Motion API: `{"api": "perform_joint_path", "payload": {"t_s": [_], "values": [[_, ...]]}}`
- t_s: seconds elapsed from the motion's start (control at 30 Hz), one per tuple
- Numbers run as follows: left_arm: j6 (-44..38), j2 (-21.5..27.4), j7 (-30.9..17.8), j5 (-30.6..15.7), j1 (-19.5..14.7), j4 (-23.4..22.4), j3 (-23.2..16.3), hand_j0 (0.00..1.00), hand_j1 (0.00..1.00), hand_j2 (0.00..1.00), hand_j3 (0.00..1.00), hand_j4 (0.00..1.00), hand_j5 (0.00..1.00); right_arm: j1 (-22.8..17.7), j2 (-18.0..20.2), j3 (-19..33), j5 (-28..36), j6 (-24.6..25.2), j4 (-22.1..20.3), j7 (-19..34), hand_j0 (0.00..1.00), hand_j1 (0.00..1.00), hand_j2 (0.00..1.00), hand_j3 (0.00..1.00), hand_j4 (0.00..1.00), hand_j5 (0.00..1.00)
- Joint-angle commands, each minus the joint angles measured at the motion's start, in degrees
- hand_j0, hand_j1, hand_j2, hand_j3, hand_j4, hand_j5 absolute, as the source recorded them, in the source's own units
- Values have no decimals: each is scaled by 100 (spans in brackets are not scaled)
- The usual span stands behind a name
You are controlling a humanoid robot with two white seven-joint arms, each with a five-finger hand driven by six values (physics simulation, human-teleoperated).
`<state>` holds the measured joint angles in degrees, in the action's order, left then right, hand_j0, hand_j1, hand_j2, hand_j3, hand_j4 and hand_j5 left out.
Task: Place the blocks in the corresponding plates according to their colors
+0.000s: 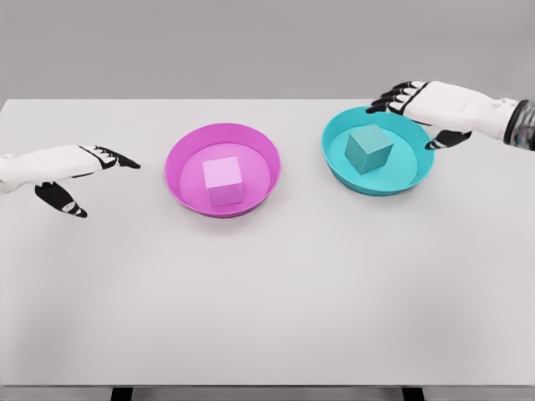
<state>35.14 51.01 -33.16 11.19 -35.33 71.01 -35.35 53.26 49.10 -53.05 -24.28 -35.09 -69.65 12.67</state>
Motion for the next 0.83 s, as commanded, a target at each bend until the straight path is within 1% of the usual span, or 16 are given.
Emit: {"api": "perform_joint_path", "payload": {"t_s": [0.0,0.07,0.13,0.2,0.8], "values": [[-14,6,2,-37,0,0,2,100,100,100,100,100,100,0,319,278,55,9,-444,-19,100,100,100,100,100,100],[-14,6,2,-37,-9,0,2,100,100,100,100,100,100,-202,557,506,55,9,-699,-19,100,100,100,100,100,100],[-14,6,2,-37,-9,0,2,100,100,100,100,100,100,-615,767,840,55,9,-971,-80,100,100,100,100,100,100],[-14,6,2,-37,0,0,2,100,100,100,100,100,100,-843,873,981,55,9,-1068,-80,100,100,100,100,100,100],[-14,6,2,-37,0,-17,2,100,100,100,100,100,100,-1002,882,972,55,9,-1068,-72,100,100,100,100,100,100]]}}
